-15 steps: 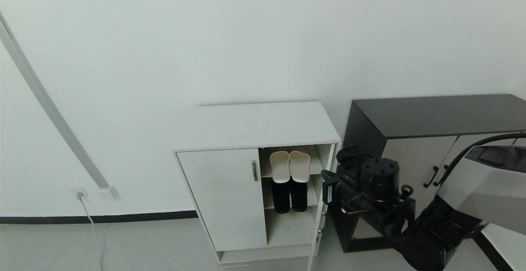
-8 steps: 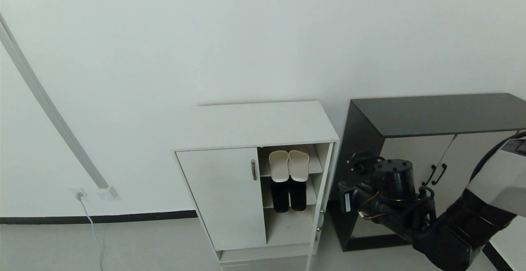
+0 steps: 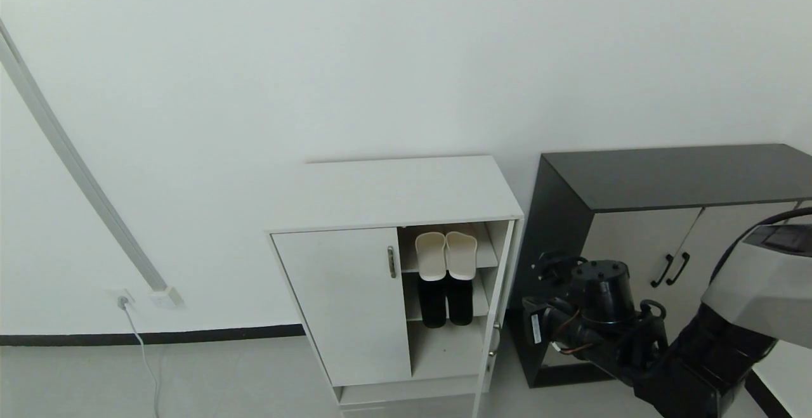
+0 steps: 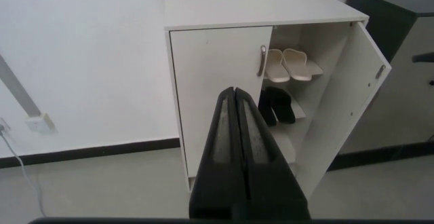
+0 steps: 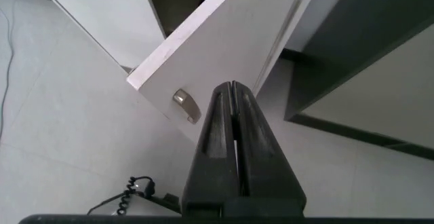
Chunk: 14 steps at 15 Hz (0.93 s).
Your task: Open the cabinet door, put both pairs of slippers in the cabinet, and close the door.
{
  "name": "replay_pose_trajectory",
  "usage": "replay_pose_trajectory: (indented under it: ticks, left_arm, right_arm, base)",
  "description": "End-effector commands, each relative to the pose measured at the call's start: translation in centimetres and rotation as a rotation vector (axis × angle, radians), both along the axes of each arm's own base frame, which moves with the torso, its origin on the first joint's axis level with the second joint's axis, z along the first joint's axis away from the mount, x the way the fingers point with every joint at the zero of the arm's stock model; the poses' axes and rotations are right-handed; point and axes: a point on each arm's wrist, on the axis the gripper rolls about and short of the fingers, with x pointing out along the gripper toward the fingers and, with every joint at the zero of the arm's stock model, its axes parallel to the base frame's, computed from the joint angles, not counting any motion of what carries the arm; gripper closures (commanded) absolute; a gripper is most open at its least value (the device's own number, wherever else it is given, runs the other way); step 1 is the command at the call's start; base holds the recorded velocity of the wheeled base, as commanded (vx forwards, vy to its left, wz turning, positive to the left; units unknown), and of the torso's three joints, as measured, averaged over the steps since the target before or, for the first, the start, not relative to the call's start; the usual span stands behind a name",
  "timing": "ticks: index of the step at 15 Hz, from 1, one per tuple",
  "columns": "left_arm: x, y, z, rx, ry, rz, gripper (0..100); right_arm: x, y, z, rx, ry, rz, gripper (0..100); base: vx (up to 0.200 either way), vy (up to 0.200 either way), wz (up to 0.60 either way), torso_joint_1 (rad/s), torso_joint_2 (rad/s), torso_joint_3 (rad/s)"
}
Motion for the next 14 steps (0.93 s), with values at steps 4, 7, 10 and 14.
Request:
replay_pose_trajectory:
  ticks: [4,7,10,14]
  left_arm:
    - [0.0,0.0,0.0,0.000,0.002,0.000,100]
    - [0.0,0.0,0.0,0.000,0.002,0.000,100]
    - [0.0,0.0,0.0,0.000,0.000,0.000,100]
    - [0.0,0.0,0.0,0.000,0.002,0.000,100]
  right_arm:
    - [2.6,1.9,-2.0,0.010,-0.002,0.001,100]
    - [4.0,2.9,-2.3,0.025,-0.026,0.003,100]
    - [5.5,3.8,-2.5,0.043,-0.056,-0.001,100]
    - [7.4,4.9,-2.9,0.067,-0.095,-0.006,100]
  base:
    - [0.000,0.000,0.00,0.000,0.00,0.000]
    - [0.000,0.000,0.00,0.000,0.00,0.000]
    - [0.000,0.000,0.00,0.000,0.00,0.000]
    - [0.000,0.000,0.00,0.000,0.00,0.000]
